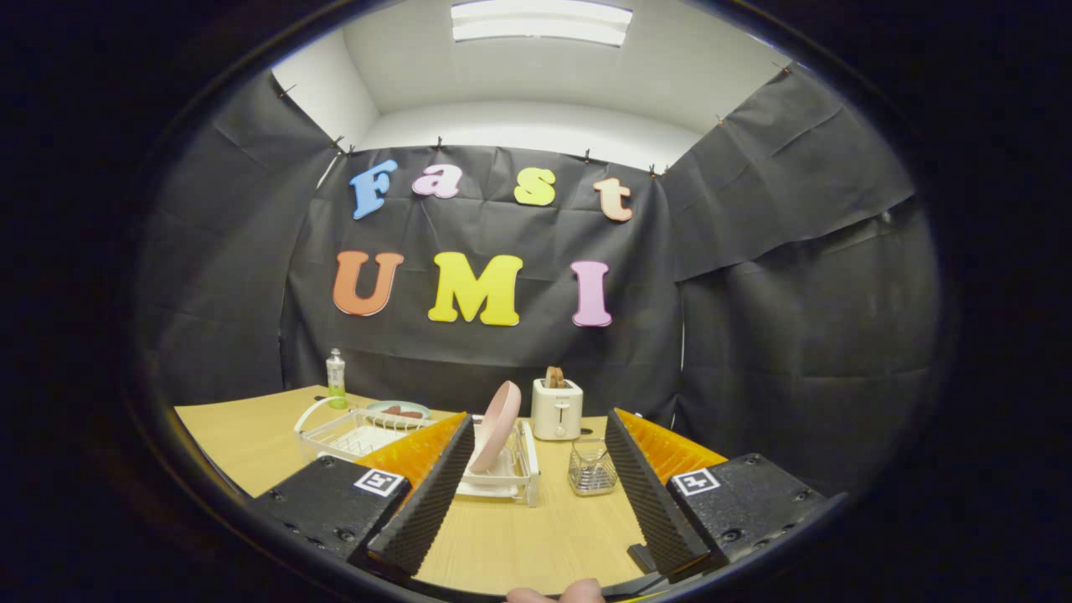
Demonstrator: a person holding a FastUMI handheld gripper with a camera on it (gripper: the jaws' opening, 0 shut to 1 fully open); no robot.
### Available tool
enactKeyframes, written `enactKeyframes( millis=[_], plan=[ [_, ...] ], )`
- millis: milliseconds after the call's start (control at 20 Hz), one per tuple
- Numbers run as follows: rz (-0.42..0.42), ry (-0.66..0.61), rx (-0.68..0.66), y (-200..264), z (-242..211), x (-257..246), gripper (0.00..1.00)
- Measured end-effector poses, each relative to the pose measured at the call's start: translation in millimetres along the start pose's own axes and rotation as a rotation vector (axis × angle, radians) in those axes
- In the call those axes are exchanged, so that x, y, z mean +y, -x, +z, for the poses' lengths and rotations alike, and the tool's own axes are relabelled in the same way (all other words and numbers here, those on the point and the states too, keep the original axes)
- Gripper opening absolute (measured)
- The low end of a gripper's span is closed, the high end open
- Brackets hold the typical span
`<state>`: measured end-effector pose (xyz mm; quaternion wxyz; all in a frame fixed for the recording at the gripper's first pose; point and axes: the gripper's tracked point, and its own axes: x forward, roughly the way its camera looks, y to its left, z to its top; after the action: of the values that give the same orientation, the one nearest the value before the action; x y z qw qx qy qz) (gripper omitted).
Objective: Take the plate from the dish rack, then take the spoon from the basket and place it into the plate.
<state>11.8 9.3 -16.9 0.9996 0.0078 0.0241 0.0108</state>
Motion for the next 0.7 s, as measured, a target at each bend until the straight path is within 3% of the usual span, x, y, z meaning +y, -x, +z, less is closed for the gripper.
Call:
enactKeyframes(
  millis=[250,700],
  plan=[
    [0.006,0.002,0.026,-6.6,-3.9,-4.8,1.00],
    [0.097,-0.023,0.173,-50.9,-0.2,-3.8,1.00]
  ],
)
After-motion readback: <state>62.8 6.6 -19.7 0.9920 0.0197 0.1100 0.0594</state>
